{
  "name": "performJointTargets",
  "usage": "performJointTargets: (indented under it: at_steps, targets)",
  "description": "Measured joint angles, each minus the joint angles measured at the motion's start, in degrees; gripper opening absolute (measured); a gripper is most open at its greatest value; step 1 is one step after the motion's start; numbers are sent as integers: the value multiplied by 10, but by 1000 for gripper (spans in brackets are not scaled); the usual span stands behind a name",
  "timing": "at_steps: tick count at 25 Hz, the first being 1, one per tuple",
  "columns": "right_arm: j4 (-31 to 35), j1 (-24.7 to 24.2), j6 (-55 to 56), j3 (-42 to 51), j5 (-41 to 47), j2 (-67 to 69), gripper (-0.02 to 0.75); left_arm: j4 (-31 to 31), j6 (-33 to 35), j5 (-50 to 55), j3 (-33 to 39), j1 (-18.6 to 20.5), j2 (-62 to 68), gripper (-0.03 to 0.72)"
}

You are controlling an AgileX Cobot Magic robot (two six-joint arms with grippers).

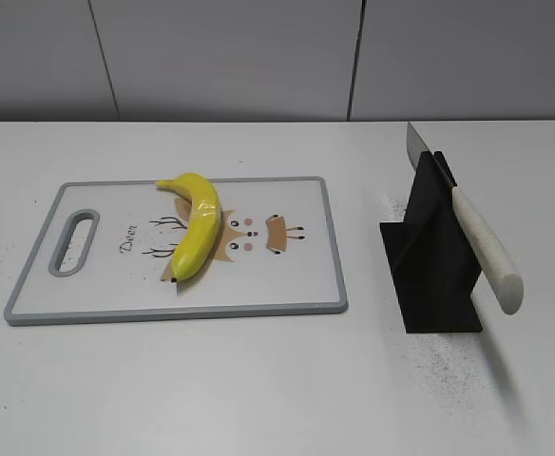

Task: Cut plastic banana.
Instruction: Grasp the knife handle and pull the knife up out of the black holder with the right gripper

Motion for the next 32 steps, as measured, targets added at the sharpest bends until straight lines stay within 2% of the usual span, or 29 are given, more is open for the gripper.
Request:
performJointTargets:
  at_steps: [14,19,23,25,29,32]
  targets:
    - [-18,0,0,0,-1,12,573,0,0,0,0,0,0,587]
    - [-19,0,0,-15,-1,95,496,0,0,0,0,0,0,587]
    - [-17,0,0,-52,14,190,489,0,0,0,0,0,0,587]
    - [-11,-1,6,-79,25,240,504,0,0,0,0,0,0,587]
    - [28,-1,26,-120,30,322,603,0,0,0,0,0,0,587]
    - [47,6,47,-134,25,364,621,0,0,0,0,0,0,587]
